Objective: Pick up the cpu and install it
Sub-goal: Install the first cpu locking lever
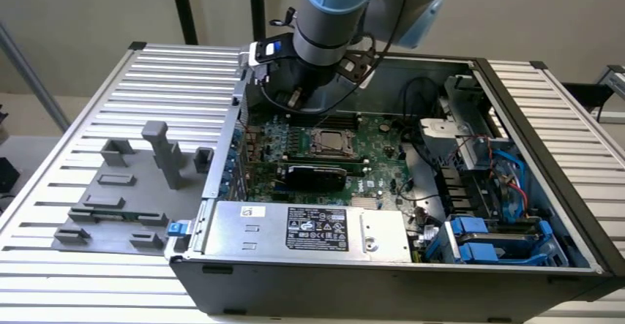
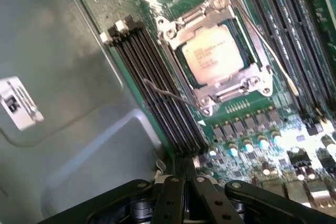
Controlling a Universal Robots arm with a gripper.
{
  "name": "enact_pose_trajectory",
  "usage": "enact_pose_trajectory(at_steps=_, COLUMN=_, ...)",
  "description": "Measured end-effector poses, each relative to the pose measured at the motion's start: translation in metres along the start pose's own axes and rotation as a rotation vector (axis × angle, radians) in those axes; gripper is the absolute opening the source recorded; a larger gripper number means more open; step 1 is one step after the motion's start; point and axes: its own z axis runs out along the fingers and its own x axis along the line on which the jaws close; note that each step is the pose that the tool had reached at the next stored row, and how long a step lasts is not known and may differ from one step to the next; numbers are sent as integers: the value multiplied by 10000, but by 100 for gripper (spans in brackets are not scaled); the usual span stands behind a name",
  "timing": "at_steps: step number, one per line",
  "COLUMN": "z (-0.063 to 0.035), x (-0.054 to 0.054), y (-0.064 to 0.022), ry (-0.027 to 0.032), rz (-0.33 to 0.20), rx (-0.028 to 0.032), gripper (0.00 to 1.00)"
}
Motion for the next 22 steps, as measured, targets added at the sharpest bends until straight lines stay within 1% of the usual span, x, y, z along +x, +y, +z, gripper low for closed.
enact_pose_trajectory(at_steps=2, z=12, x=16, y=44, ry=26, rz=34, rx=-3, gripper=11)
enact_pose_trajectory(at_steps=4, z=29, x=12, y=51, ry=75, rz=197, rx=-58, gripper=11)
enact_pose_trajectory(at_steps=6, z=55, x=4, y=60, ry=135, rz=383, rx=-121, gripper=11)
enact_pose_trajectory(at_steps=7, z=70, x=-1, y=65, ry=176, rz=509, rx=-165, gripper=11)
enact_pose_trajectory(at_steps=8, z=84, x=-6, y=69, ry=204, rz=594, rx=-196, gripper=11)
enact_pose_trajectory(at_steps=11, z=120, x=-15, y=87, ry=243, rz=721, rx=-242, gripper=11)
enact_pose_trajectory(at_steps=12, z=131, x=-15, y=97, ry=246, rz=750, rx=-257, gripper=11)
enact_pose_trajectory(at_steps=13, z=140, x=-13, y=110, ry=230, rz=761, rx=-274, gripper=11)
enact_pose_trajectory(at_steps=15, z=152, x=-3, y=141, ry=143, rz=772, rx=-330, gripper=11)
enact_pose_trajectory(at_steps=17, z=160, x=4, y=162, ry=3, rz=787, rx=-419, gripper=11)
enact_pose_trajectory(at_steps=19, z=174, x=3, y=174, ry=-100, rz=797, rx=-485, gripper=11)
enact_pose_trajectory(at_steps=21, z=188, x=7, y=196, ry=-155, rz=801, rx=-517, gripper=11)
enact_pose_trajectory(at_steps=22, z=191, x=15, y=213, ry=-171, rz=803, rx=-526, gripper=11)
